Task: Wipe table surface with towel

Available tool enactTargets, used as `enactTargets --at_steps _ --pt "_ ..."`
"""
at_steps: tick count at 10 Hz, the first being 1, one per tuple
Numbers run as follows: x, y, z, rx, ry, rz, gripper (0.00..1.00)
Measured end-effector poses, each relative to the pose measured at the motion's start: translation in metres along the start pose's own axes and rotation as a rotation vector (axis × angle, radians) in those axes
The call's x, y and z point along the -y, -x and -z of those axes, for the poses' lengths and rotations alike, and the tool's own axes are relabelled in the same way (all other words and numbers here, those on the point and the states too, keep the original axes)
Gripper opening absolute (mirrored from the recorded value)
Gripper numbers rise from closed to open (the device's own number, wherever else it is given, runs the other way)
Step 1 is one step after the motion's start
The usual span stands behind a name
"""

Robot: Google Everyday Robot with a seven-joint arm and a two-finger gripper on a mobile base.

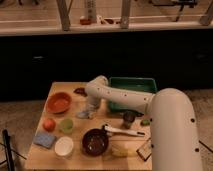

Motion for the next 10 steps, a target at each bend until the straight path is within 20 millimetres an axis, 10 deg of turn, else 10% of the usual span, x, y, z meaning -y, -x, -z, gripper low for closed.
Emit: enactTargets --at_steps 2,10 --pt "-0.004 -0.003 0.003 -0.013 0.012 -0.01 0.0" --pt "-0.003 -0.026 0.019 -0.066 -0.006 -0.058 0.0"
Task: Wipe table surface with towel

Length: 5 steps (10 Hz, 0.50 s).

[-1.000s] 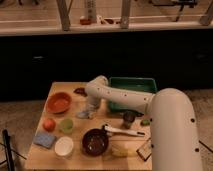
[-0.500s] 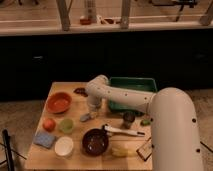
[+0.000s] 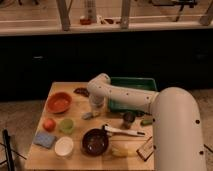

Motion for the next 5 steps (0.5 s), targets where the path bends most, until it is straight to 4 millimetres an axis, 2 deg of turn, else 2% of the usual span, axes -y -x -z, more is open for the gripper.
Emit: enactTargets --at_steps 2,4,5 --pt "0.006 -0.007 0.001 -0.006 -0.012 -0.009 0.0" --pt "0.015 -0.001 0.0 -0.002 -0.023 0.011 0.0" --pt "0.021 0.009 -0.001 0.006 -0.031 0.035 0.0"
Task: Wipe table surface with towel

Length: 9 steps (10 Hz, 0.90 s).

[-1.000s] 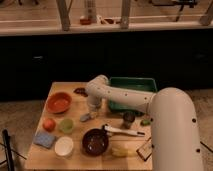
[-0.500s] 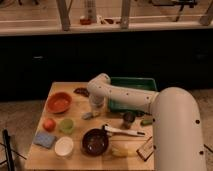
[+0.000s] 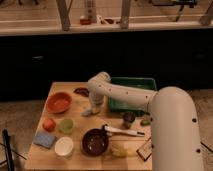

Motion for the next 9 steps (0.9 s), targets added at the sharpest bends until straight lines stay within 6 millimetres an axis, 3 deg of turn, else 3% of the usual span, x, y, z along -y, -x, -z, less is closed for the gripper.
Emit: enactTargets --at_steps 2,5,9 --pt "0.008 0.022 -0.002 0.023 -0.004 0.057 0.0" --pt "-0.007 0.053 -0.005 0.061 0.028 0.153 0.0" --pt "-0.046 0.044 0.001 0.044 0.115 0.173 0.0"
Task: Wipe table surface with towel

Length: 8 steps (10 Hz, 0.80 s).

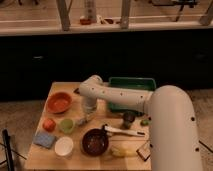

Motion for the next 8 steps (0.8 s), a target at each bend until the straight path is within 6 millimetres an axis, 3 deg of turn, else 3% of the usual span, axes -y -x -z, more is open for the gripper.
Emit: enactTargets --at_steps 2,4,8 --pt "-0.015 -0.019 0.009 -0.035 0.024 -0.034 0.0" --pt "-0.013 -0.039 0.015 -0.075 0.023 -0.081 0.0" --pt "0.024 -0.069 0.016 -0.116 -0.025 -0.125 0.0"
